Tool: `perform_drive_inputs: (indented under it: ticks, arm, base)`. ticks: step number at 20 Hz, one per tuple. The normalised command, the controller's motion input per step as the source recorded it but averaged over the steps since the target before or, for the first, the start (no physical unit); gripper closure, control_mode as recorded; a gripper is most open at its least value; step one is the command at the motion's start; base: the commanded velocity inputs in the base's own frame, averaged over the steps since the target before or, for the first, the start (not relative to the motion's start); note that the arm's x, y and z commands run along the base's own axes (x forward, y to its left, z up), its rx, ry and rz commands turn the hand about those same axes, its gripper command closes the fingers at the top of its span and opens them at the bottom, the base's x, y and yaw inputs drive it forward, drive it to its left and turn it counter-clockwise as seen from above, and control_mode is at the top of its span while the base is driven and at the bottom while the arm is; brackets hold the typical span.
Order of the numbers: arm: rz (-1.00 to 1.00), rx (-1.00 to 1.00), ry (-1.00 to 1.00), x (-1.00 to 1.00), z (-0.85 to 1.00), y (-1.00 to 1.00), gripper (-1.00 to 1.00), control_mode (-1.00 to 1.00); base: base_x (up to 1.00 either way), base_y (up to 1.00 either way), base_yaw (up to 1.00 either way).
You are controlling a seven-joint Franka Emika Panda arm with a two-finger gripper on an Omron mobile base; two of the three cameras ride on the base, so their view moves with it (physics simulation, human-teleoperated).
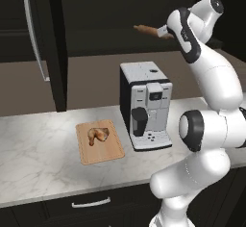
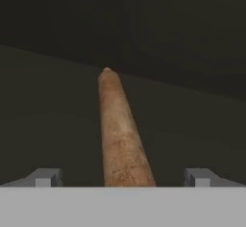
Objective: Open the cabinet, retrieve the rolling pin, and place it next to the meat on the cutting board to prepare for tenderizing.
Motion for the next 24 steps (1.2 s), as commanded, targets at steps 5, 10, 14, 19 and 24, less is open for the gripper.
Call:
perform_drive_inputs:
  ticks: [5,10,14,19,24]
  arm:
    - [0.03,0.00,0.00,0.08,-0.11,0.00,-1.00,-1.00]
    - [0.03,0.00,0.00,0.06,-0.12,0.00,-1.00,-1.00]
    - [0.03,-0.01,0.00,0.06,-0.17,0.00,-1.00,-1.00]
    - [0.01,-0.02,0.02,0.06,-0.19,0.02,1.00,-1.00]
    - [0.01,0.00,0.01,-0.02,-0.09,0.01,1.00,-1.00]
  base:
    - [0.00,0.00,0.00]
    - [0.00,0.00,0.00]
    - [0.00,0.00,0.00]
    - [0.00,0.00,0.00]
    - [0.00,0.00,0.00]
